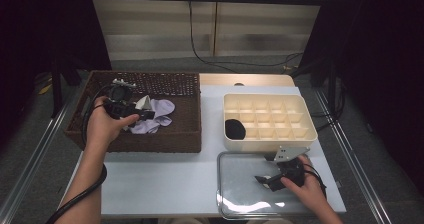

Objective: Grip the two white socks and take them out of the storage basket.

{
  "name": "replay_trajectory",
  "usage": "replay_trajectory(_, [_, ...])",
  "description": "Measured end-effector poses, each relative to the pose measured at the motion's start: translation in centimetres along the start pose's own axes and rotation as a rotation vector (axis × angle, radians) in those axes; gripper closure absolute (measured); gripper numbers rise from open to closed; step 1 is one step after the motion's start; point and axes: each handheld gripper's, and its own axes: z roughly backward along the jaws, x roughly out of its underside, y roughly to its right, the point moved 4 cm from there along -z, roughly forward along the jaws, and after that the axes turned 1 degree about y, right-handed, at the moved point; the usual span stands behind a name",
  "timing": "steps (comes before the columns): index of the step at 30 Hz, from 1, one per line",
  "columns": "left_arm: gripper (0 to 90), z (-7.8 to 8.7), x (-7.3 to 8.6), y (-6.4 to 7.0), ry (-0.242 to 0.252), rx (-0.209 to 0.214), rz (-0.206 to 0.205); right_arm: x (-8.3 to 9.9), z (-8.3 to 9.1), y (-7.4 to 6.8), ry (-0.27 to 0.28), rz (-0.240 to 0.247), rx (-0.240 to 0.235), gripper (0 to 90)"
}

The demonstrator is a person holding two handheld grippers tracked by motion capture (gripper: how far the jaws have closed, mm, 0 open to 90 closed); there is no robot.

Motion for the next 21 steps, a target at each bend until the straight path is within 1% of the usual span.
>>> replay_trajectory(2, [17.4, -0.1, -0.2, -0.3, -0.002, -0.008, 0.009, 0.0, 0.0, 0.0, 0.000, 0.001, 0.001, 16.1])
replay_trajectory(4, [17.8, -0.2, -0.3, -0.5, -0.004, -0.013, 0.009, 0.0, 0.0, 0.0, 0.000, 0.000, 0.001, 16.1])
replay_trajectory(5, [18.1, -0.3, -0.4, -0.7, -0.006, -0.026, 0.010, 0.0, 0.0, 0.0, 0.000, -0.001, 0.001, 16.0])
replay_trajectory(7, [18.3, -0.5, -0.6, -1.1, -0.004, -0.023, 0.026, 0.0, 0.0, 0.0, 0.000, 0.000, 0.000, 16.0])
replay_trajectory(9, [18.7, -0.8, -0.6, -1.5, -0.006, -0.040, 0.037, 0.0, 0.0, 0.0, -0.001, -0.002, 0.000, 16.0])
replay_trajectory(10, [18.7, -0.9, -0.7, -1.6, -0.001, -0.047, 0.033, 0.0, 0.0, 0.0, -0.001, 0.001, 0.000, 16.0])
replay_trajectory(11, [18.7, -1.1, -0.8, -1.7, 0.009, -0.055, 0.040, 0.0, 0.0, 0.0, -0.001, -0.001, 0.000, 16.0])
replay_trajectory(12, [18.7, -1.2, -0.8, -1.8, 0.009, -0.056, 0.033, 0.0, 0.0, 0.0, 0.000, 0.000, 0.001, 16.1])
replay_trajectory(15, [18.8, -1.6, -1.0, -2.1, 0.012, -0.060, 0.041, 0.0, 0.0, 0.0, 0.000, -0.001, 0.000, 16.0])
replay_trajectory(17, [19.0, -1.8, -1.0, -2.4, 0.007, -0.064, 0.057, 0.0, 0.0, 0.0, -0.001, -0.001, 0.000, 16.1])
replay_trajectory(20, [19.2, -2.1, -1.1, -2.9, 0.005, -0.079, 0.072, 0.0, 0.0, 0.0, 0.000, 0.000, 0.001, 16.0])
replay_trajectory(21, [19.2, -2.2, -1.1, -3.1, 0.002, -0.078, 0.077, 0.0, 0.0, 0.0, -0.001, 0.000, 0.000, 16.0])
